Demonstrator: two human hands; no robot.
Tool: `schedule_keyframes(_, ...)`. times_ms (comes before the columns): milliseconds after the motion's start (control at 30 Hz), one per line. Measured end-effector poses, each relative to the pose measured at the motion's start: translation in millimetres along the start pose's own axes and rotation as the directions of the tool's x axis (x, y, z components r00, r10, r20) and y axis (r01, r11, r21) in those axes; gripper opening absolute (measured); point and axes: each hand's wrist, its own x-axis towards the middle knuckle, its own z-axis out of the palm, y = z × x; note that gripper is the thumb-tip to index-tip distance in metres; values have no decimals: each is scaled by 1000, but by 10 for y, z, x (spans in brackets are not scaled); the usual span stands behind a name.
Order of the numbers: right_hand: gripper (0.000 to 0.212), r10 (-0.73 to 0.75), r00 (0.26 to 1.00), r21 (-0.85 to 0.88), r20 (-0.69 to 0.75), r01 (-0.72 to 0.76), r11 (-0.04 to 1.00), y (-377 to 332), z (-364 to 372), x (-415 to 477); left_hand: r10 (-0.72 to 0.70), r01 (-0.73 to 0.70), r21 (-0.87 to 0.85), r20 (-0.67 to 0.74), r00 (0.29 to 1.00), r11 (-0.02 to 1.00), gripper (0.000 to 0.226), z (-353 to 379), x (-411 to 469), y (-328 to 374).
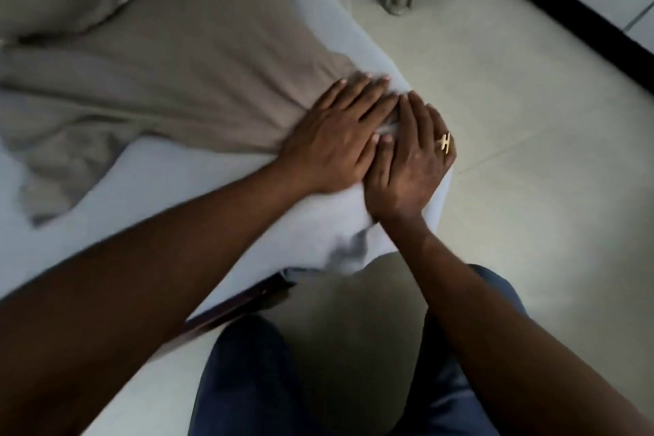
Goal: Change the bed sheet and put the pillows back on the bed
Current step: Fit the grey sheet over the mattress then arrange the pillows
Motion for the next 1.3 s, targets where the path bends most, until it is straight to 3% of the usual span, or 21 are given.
schedule_keyframes(67,49,-26,999,-7,27,26,1000,32,-38,-45,-82,82,1,27,996,997,67,-77,-91,68)
schedule_keyframes(167,48,-74,994,-20,78,76,997,109,-232,-199,-243,239,-167,1,970,956,72,-288,-487,420)
schedule_keyframes(367,65,-188,963,207,196,146,967,99,-760,-869,-118,80,-311,-104,988,947,38,-290,-2110,1307)
schedule_keyframes(467,53,-97,945,241,312,19,970,69,-844,-1267,-369,337,-312,-47,928,888,28,53,-2526,1375)
schedule_keyframes(567,42,-183,891,309,416,50,950,49,-893,-1750,-508,506,-273,68,858,818,56,300,-2696,1389)
schedule_keyframes(667,44,-315,832,367,456,147,919,-16,-809,-2013,-458,461,-243,73,886,853,65,391,-2486,1265)
schedule_keyframes(800,57,-385,761,289,522,266,920,-135,-687,-2102,-520,532,-196,116,846,823,61,415,-2201,1227)
schedule_keyframes(900,76,-356,707,90,612,384,919,-32,-549,-2047,-447,467,-269,135,884,842,73,457,-2386,1268)
schedule_keyframes(967,76,-315,687,-65,655,467,882,52,-423,-1909,-386,411,-275,141,912,869,75,501,-2567,1246)
schedule_keyframes(1067,65,-214,669,-188,712,475,860,-83,-223,-1762,-422,423,-297,74,904,856,65,492,-2682,1234)
schedule_keyframes(1167,40,-188,659,-171,728,440,881,-229,-169,-1697,-423,408,-372,43,905,834,65,445,-2533,1218)
schedule_keyframes(1233,49,-213,618,-99,757,431,897,-143,-272,-1681,-389,394,-401,97,916,827,68,445,-2369,1167)
schedule_keyframes(1300,73,-283,591,-9,755,441,897,-5,-456,-1734,-350,388,-374,166,922,843,74,489,-2256,1162)
